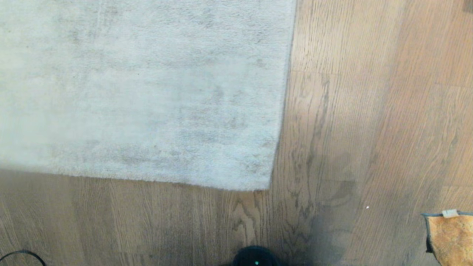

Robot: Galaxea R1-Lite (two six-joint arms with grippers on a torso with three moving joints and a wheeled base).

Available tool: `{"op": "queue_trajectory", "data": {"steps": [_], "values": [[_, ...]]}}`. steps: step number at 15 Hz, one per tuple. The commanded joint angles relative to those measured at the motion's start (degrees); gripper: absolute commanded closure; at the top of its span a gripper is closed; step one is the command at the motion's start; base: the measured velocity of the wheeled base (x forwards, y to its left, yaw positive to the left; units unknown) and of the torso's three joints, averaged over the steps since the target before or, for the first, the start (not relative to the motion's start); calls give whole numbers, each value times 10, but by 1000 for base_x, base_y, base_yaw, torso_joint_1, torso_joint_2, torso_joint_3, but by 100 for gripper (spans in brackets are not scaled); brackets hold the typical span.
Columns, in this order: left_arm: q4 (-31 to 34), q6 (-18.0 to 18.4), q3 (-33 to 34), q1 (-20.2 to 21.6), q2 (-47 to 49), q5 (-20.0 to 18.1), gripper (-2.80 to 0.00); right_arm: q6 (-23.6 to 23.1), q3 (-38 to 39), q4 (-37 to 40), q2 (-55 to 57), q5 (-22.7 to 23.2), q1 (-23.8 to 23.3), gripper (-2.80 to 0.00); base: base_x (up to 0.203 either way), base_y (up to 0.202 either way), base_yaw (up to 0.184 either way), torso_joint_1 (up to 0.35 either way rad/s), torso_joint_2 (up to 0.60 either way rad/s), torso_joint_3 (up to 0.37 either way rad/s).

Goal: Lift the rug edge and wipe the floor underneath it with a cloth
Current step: Put down the rag

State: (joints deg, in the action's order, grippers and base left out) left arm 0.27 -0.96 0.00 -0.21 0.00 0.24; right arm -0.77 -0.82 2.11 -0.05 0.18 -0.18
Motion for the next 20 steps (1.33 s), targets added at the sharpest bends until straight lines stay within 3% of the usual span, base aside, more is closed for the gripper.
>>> {"op": "queue_trajectory", "data": {"steps": [1,20], "values": [[0,0,0,0,0,0,0,0,0,0,0,0,0,0,0,-161,-6,5,1,1],[0,-1,0,0,0,1,0,0,0,0,0,0,0,0,0,-193,0,2,1,3]]}}
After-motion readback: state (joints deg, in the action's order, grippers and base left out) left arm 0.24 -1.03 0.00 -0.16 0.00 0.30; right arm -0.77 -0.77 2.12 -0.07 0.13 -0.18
